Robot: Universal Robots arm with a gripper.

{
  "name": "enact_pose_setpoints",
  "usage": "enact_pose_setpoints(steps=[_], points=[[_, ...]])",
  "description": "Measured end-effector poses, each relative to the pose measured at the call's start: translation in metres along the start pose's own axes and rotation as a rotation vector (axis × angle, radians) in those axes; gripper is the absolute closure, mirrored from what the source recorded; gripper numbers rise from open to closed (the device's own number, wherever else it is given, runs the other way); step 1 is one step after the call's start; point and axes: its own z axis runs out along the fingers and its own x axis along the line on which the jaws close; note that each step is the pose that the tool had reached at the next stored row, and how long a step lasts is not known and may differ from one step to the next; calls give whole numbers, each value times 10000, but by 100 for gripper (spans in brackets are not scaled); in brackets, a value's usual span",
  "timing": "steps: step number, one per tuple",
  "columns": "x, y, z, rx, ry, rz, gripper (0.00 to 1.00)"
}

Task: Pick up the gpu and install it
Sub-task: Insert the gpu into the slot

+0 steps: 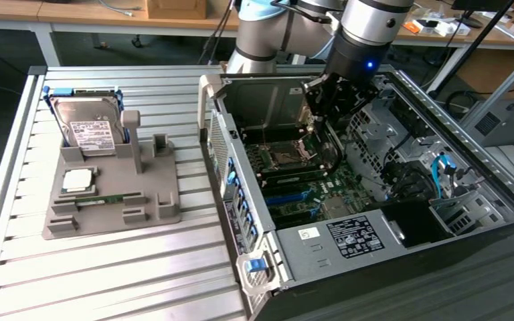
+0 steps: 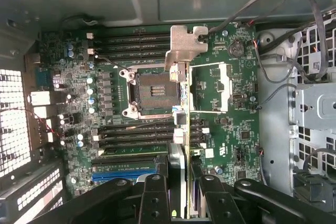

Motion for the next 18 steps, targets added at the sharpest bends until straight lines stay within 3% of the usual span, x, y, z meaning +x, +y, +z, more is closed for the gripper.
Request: enact_pose_setpoints(steps=[4,8,18], points=[[0,0,0,-5,1,-197,73],[0,0,0,-31,7,-1144,73],[0,0,0,-45,11,-1693,73]])
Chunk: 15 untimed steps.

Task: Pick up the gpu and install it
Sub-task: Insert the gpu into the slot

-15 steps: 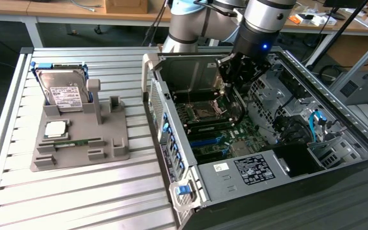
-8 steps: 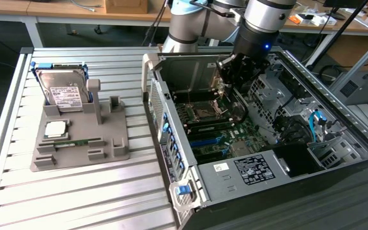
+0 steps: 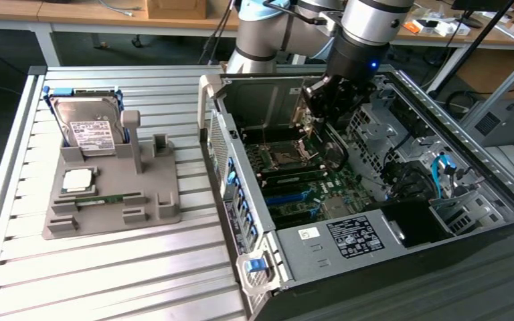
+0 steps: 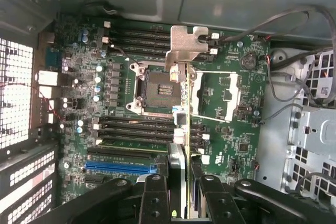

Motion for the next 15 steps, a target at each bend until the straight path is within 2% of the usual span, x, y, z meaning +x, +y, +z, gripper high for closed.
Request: enact_pose_setpoints(steps=[15], points=[[0,0,0,-19,5,-703,73]])
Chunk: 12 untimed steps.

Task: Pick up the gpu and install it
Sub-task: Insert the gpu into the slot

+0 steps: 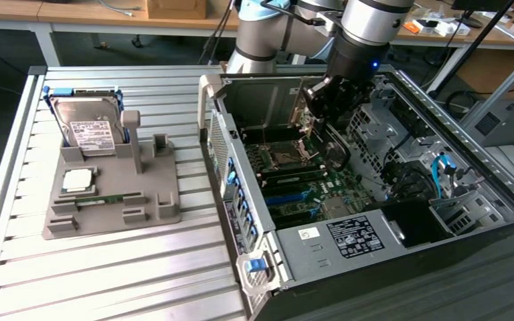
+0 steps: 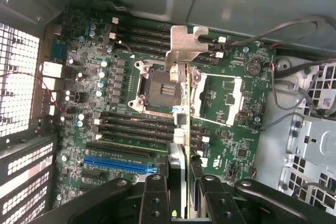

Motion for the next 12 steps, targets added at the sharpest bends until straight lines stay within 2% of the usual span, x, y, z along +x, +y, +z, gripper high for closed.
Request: enact_pose_setpoints(steps=[12], points=[[0,0,0,-13,4,-495,73]])
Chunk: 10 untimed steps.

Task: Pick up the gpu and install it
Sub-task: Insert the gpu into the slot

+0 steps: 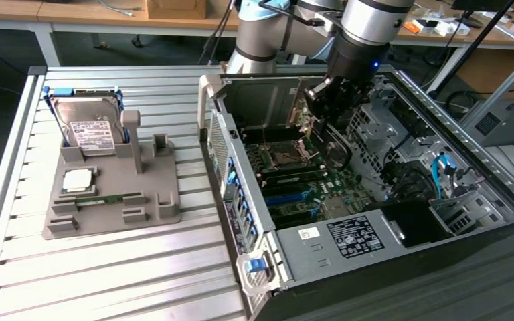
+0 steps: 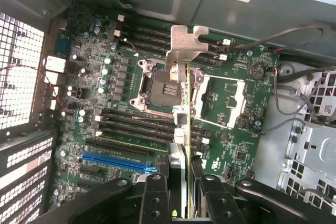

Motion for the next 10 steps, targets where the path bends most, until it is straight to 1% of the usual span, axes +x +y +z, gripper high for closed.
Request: enact_pose_setpoints(steps=[3,10], points=[[0,0,0,-6,1,-190,73],[0,0,0,-12,3,-431,73]])
